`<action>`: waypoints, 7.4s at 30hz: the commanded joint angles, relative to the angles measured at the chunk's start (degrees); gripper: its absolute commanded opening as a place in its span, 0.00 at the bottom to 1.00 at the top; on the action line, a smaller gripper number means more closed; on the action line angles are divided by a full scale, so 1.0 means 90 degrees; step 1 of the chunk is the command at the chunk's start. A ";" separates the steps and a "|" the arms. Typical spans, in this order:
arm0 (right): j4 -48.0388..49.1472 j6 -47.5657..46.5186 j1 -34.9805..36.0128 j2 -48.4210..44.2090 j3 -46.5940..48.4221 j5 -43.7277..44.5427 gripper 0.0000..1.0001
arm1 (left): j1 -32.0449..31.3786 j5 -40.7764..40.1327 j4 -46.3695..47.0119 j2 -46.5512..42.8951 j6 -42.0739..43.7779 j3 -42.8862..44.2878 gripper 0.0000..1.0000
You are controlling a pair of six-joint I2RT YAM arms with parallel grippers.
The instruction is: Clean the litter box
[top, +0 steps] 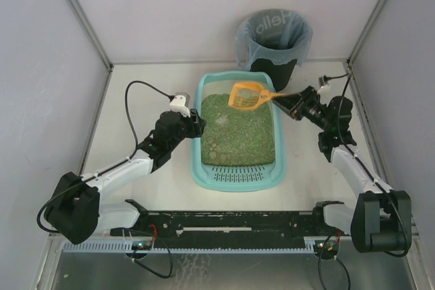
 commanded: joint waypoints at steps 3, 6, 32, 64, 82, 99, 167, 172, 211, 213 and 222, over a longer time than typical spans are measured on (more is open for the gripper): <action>-0.1062 -0.0477 -0.0207 -0.0236 0.1641 0.0859 0.00 | -0.0031 0.0065 0.0156 0.0052 -0.0016 0.0079 0.52; -0.1330 -0.0394 -0.0352 -0.0012 0.2442 0.1409 0.00 | -0.0031 0.0066 0.0092 0.0067 -0.0009 0.0111 0.52; -0.4661 -0.8960 0.1847 0.3197 0.8356 0.7838 0.00 | -0.0039 0.0113 -0.0041 0.0090 0.0057 0.0206 0.51; -0.6889 -0.5172 0.3297 0.1182 0.4598 0.4322 0.00 | -0.0047 0.0132 -0.0024 0.0023 0.0089 0.0171 0.51; -0.5817 -0.4073 0.3353 0.2463 0.3363 0.3194 0.00 | -0.0048 0.0165 0.0020 0.0052 0.0097 0.0162 0.51; -0.1108 -0.0604 0.3987 0.2643 0.1022 0.1674 0.00 | -0.0056 0.0155 0.0027 0.0045 0.0102 0.0162 0.50; 0.1523 0.0270 0.0665 -0.0434 -0.1436 -0.0157 0.00 | -0.0068 0.0105 0.0027 -0.0001 0.0082 0.0156 0.50; 0.1122 0.0255 0.0337 -0.0759 -0.1711 0.0442 0.00 | -0.0068 0.0056 0.0015 -0.0041 0.0073 0.0127 0.50; -0.4362 -0.3676 0.3814 0.1548 0.2355 0.4639 0.00 | -0.0078 0.0056 -0.0080 0.0041 0.0059 0.0214 0.49; -0.4224 -0.3532 0.3935 0.1847 0.2376 0.4464 0.00 | -0.0077 0.0066 -0.0092 0.0053 0.0057 0.0223 0.49; -0.2641 -0.2553 0.4325 0.2984 0.2176 0.2893 0.00 | -0.0082 0.0062 -0.0093 0.0052 0.0067 0.0230 0.49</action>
